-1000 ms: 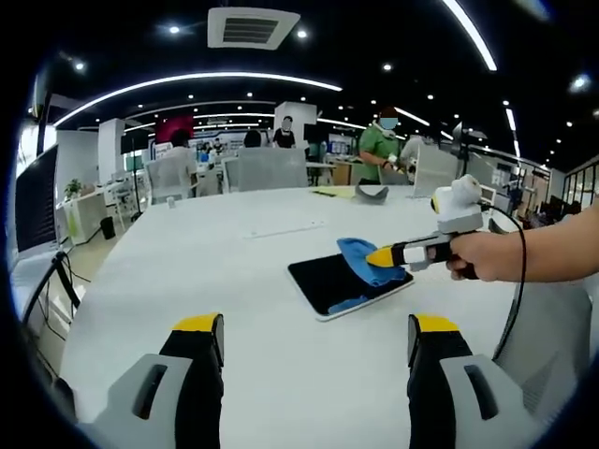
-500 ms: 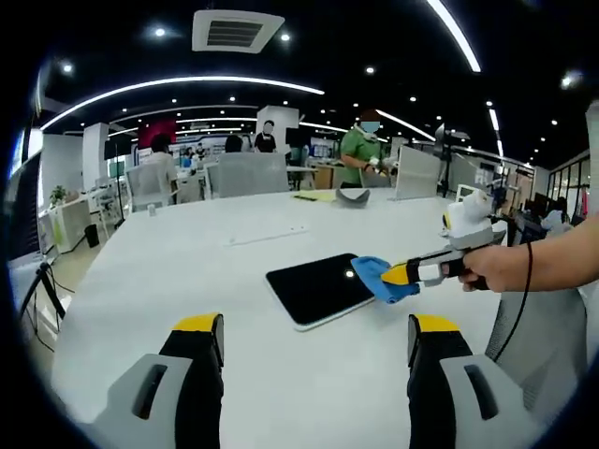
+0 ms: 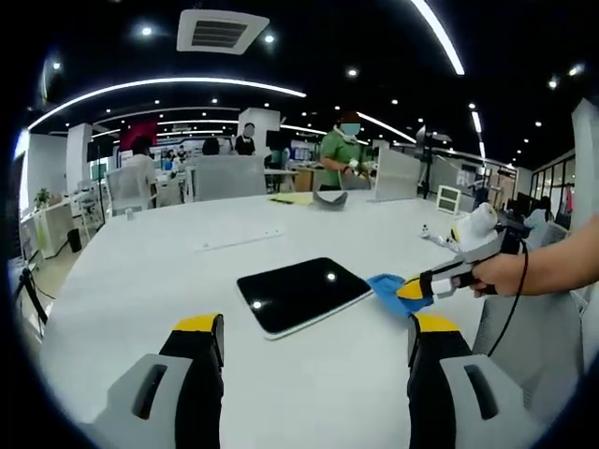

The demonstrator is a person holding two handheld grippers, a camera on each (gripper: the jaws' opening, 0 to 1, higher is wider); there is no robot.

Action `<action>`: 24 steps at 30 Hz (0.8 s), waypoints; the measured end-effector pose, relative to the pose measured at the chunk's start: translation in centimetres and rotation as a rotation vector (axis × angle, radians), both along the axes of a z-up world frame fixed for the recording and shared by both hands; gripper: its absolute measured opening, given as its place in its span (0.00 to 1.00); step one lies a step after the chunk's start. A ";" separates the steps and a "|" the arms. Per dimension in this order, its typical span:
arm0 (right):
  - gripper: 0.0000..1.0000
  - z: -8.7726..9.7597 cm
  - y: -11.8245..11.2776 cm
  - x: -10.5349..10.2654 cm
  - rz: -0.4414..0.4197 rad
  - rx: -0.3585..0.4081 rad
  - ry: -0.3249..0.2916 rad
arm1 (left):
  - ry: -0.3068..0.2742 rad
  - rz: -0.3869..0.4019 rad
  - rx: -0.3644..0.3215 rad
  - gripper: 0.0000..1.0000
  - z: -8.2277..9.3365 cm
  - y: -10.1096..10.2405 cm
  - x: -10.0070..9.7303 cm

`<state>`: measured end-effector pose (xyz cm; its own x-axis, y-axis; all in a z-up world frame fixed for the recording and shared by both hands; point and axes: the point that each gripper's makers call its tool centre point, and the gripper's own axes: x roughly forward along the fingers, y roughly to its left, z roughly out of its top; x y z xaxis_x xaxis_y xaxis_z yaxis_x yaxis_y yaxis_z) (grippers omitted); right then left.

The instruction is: Wipe the mirror surface with the cleaning cloth until all visible marks leave the cleaned area.

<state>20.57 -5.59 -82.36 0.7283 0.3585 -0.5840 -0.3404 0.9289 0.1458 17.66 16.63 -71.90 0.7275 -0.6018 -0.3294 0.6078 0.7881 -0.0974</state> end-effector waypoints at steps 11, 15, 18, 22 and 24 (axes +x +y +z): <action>0.01 -1.7 -1.1 -2.3 0.079 -0.021 0.090 | -0.005 0.000 -0.004 0.80 0.3 -0.3 -0.5; 0.02 -2.2 -0.8 -2.6 0.133 -0.059 0.107 | -0.007 0.004 0.001 0.80 0.4 -0.2 -0.6; 0.02 -2.4 -1.0 -2.6 0.144 -0.061 0.117 | -0.010 0.010 0.006 0.80 0.5 0.0 -0.7; 0.04 -2.6 -1.1 -2.6 0.164 -0.075 0.121 | -0.011 0.016 0.011 0.80 0.6 0.3 -0.8; 0.06 -2.6 -1.0 -2.6 0.176 -0.086 0.125 | -0.008 0.020 0.013 0.80 0.5 0.4 -0.8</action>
<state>17.97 -6.63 -84.97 0.5789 0.4189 -0.6996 -0.4824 0.8677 0.1203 16.87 17.03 -71.38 0.7421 -0.5827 -0.3312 0.5927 0.8013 -0.0816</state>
